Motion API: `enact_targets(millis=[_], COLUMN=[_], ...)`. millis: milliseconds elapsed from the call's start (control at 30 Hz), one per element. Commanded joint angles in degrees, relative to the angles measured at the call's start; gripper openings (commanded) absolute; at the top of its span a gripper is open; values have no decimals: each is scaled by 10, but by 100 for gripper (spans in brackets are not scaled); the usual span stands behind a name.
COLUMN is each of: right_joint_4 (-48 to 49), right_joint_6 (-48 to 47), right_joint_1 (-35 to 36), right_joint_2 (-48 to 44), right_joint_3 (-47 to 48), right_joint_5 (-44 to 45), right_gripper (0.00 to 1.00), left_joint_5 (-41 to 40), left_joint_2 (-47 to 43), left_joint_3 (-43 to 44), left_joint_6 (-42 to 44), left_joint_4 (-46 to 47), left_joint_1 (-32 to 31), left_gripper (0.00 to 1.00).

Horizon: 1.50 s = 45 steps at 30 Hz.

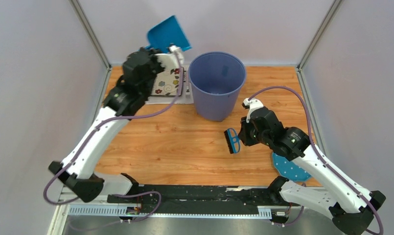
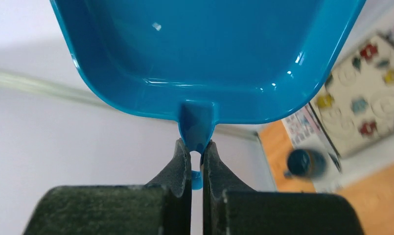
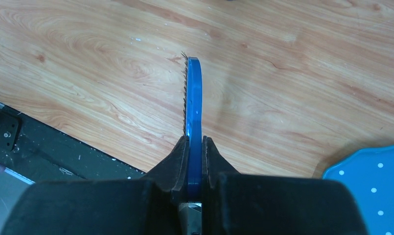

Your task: Sweep away the paper scraps from the table

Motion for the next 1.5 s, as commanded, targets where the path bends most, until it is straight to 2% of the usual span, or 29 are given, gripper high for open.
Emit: enact_targets(millis=[0,33,167,200,267,300,400,633,700,733,767,833,867,933,967,1133,1200,1267,1367,1400,1467], right_joint_4=[14,14,24,25,32,32,37,62,81,88,102,123,152,189,233,405,477,520,562,565,566], right_joint_6=[-13,-14,-15,-14,-14,-14,-17,-27,-34,-39,-46,-74,-90,-142,-161,-333,-400,-444,-493,-516,-533], right_joint_1=[-2,-2,-2,-2,-2,-2,-2,2,14,20,36,55,76,99,126,222,243,268,302,310,334], right_joint_2=[6,10,22,26,37,41,54,85,98,115,123,150,157,180,187,258,304,336,404,445,485], right_joint_3=[41,43,59,64,68,73,79,105,112,117,127,132,132,126,122,77,73,83,102,114,149], right_joint_5=[-22,-23,-42,-50,-58,-66,-73,-97,-92,-86,-83,-20,-2,57,72,127,138,140,158,183,236], right_gripper=[0,0,0,0,0,0,0,0,0,0,0,0,0,0,0,0,0,0,0,0,0], left_joint_5=[166,232,344,363,400,410,424,410,410,413,418,425,426,435,444,539,547,521,456,440,381], left_joint_2=[-82,-94,-144,-146,-149,-151,-157,-151,-141,-139,-136,-137,-139,-141,-148,-205,-221,-223,-223,-223,-220], left_joint_3=[-105,-132,-283,-337,-389,-437,-508,-580,-601,-605,-608,-611,-609,-595,-586,-499,-468,-456,-459,-463,-478], left_joint_6=[-280,-291,-307,-309,-310,-312,-318,-329,-329,-329,-330,-331,-331,-327,-325,-340,-376,-407,-458,-480,-503], left_joint_4=[-288,-302,-358,-381,-392,-387,-349,-308,-301,-299,-295,-289,-289,-300,-310,-360,-356,-347,-289,-273,-221], left_joint_1=[134,196,275,280,280,280,280,265,251,249,248,247,247,246,247,266,288,308,373,415,446], left_gripper=[0,0,0,0,0,0,0,0,7,11,21,29,37,59,77,78,78,79,79,79,80])
